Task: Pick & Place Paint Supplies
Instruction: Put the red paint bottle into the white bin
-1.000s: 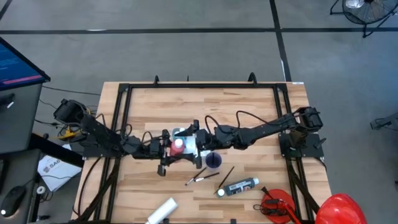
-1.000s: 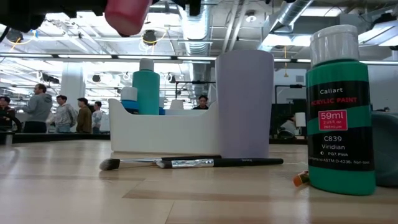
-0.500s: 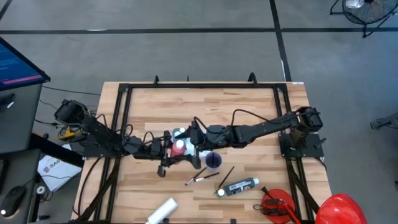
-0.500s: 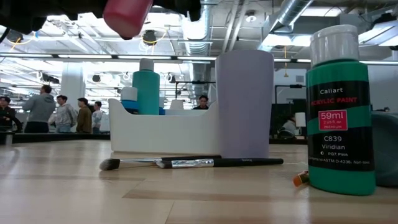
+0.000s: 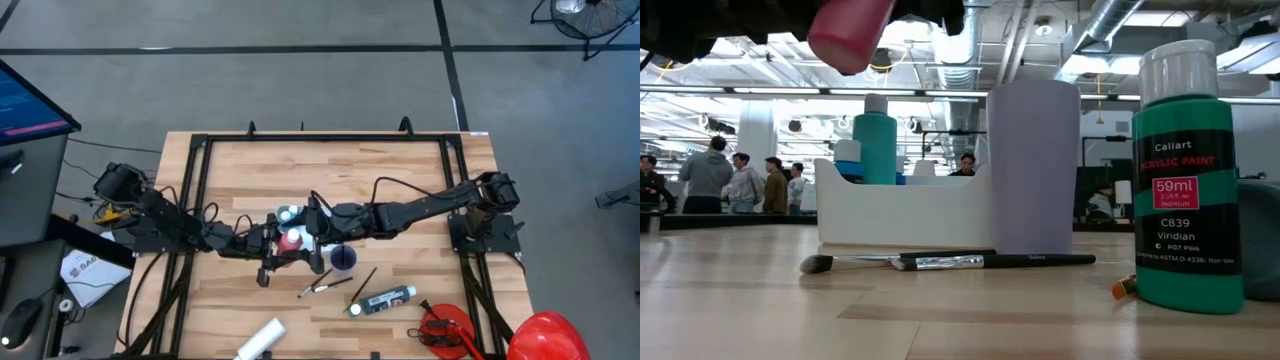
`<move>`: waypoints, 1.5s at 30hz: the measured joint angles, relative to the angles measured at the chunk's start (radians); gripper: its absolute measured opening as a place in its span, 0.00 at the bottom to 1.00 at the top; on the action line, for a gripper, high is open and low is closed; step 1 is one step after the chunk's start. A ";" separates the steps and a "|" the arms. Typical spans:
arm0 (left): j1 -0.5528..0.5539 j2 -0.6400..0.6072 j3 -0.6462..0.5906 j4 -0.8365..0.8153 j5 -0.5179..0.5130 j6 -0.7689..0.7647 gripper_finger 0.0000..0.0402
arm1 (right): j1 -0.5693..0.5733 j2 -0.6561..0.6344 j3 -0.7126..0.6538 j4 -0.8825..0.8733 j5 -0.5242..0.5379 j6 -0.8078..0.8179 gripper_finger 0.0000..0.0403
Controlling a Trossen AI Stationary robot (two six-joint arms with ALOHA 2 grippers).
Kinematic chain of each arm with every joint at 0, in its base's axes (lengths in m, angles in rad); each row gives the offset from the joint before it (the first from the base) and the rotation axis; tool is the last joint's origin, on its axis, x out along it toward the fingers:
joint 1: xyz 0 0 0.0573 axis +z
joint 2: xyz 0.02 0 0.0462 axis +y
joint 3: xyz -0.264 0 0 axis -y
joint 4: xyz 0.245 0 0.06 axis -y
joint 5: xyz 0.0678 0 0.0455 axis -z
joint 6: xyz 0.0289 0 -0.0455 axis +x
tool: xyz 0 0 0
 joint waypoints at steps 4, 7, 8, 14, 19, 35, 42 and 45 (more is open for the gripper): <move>0.000 0.000 0.000 0.003 -0.001 0.000 0.40 | 0.003 0.000 0.000 0.009 -0.001 -0.008 0.77; 0.000 0.000 0.000 0.005 -0.001 0.000 0.40 | 0.003 -0.001 0.000 0.019 -0.003 -0.011 0.73; 0.000 0.000 0.000 0.005 -0.002 0.000 0.40 | 0.003 -0.001 0.000 0.020 -0.004 -0.011 0.71; 0.000 0.000 0.000 0.001 -0.002 0.001 0.41 | 0.003 0.000 0.000 0.021 -0.025 -0.011 0.63; 0.000 0.000 0.000 -0.007 -0.002 0.002 0.46 | 0.003 -0.001 0.000 0.008 -0.033 -0.011 0.50; -0.005 -0.002 0.001 -0.140 -0.069 -0.037 0.52 | 0.001 0.000 -0.002 -0.067 -0.028 -0.010 0.51; -0.005 -0.008 -0.003 -0.159 -0.078 -0.059 0.62 | -0.007 0.000 -0.002 -0.065 -0.027 -0.006 0.45; -0.009 -0.032 -0.003 -0.178 -0.078 -0.061 0.65 | -0.010 0.000 -0.002 -0.087 -0.028 0.005 0.46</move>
